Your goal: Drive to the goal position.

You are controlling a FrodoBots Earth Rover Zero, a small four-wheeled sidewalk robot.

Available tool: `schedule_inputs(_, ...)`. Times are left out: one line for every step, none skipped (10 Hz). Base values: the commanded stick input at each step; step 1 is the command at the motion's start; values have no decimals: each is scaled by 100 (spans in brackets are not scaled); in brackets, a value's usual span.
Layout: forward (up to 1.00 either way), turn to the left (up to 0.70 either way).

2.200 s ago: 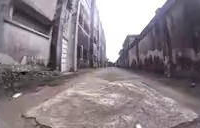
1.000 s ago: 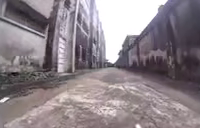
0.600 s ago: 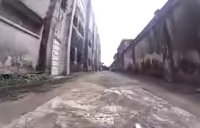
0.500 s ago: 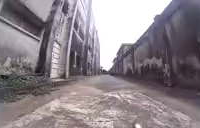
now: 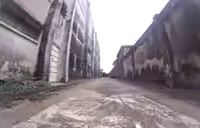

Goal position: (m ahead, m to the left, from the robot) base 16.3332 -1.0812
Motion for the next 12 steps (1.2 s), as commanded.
schedule_inputs(30,0)
schedule_inputs(30,0)
schedule_inputs(30,0)
schedule_inputs(30,0)
schedule_inputs(30,0)
schedule_inputs(30,0)
schedule_inputs(30,0)
schedule_inputs(30,0)
schedule_inputs(30,0)
schedule_inputs(30,0)
schedule_inputs(30,0)
schedule_inputs(30,0)
